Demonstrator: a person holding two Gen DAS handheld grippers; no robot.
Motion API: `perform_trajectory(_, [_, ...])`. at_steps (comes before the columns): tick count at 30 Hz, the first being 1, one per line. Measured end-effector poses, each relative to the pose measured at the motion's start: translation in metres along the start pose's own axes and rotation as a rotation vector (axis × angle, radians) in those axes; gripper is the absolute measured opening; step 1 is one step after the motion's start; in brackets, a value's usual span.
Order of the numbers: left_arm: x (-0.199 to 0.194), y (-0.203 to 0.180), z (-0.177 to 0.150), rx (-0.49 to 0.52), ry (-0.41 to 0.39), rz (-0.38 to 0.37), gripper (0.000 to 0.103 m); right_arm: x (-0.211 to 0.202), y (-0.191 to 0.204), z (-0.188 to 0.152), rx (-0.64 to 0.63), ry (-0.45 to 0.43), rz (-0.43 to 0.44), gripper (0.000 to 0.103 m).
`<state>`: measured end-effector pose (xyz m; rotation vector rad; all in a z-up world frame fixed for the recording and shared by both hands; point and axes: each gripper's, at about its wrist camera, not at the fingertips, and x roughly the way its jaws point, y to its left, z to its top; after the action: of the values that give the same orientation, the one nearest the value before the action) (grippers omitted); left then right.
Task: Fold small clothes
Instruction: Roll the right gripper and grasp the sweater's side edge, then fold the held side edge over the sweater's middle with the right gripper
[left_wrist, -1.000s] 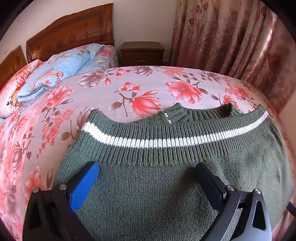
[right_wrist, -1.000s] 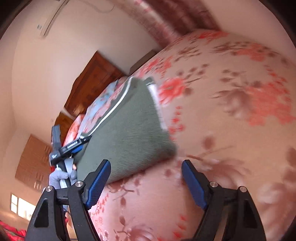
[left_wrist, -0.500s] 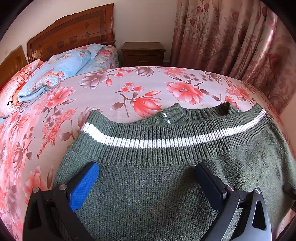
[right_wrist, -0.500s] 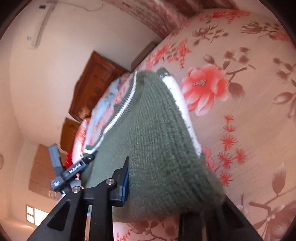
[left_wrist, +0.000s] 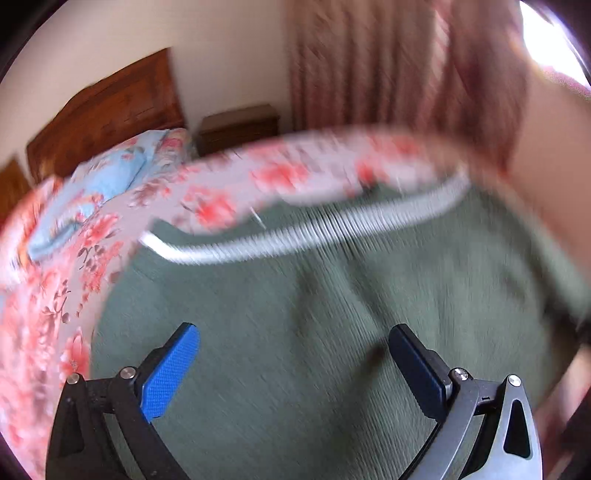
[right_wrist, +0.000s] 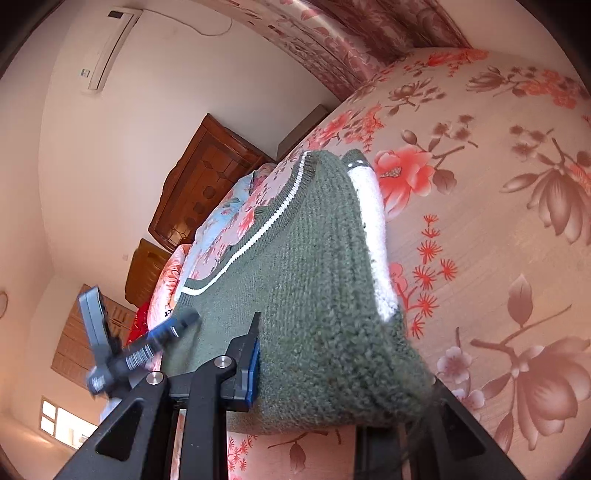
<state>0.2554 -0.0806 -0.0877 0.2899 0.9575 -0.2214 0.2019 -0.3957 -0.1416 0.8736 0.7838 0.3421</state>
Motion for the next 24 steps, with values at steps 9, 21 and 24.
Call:
perform_trajectory(9, [-0.029,0.014,-0.040,-0.116,-0.021,-0.085,0.103,-0.008,0.010,0.000,-0.037,-0.009,-0.028,0.027])
perform_trajectory(21, [-0.054,0.011,-0.064,0.001,-0.016,-0.185,0.103,-0.012,0.057,0.001,-0.167,-0.067,-0.163,0.027])
perform_trajectory(24, [-0.060,0.072,-0.052,-0.241,-0.043,-0.369,0.103,-0.010,0.106,-0.005,-0.366,-0.130,-0.250,0.027])
